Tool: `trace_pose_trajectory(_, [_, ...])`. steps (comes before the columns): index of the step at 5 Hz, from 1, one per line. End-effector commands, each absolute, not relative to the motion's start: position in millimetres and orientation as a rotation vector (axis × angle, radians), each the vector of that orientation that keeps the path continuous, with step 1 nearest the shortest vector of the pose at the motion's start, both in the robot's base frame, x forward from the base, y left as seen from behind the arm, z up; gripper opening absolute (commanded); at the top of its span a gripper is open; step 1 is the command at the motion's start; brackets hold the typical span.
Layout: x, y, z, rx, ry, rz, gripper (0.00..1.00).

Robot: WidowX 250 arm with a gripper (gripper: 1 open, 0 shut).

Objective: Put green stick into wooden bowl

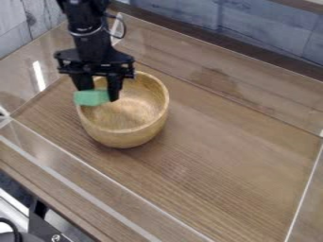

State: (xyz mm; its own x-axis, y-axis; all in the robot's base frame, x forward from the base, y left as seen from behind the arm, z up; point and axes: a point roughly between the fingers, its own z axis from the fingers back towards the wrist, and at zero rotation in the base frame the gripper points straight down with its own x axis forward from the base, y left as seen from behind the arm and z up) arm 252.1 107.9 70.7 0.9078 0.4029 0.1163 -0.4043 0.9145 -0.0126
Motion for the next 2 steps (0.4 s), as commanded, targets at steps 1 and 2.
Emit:
trace_pose_trajectory(1, [262.7, 103.6, 100.2, 0.024, -0.184, 0.402, 0.00])
trace_pose_trajectory(2, [257.4, 95.7, 101.3, 0.022, -0.183, 0.412, 0.00])
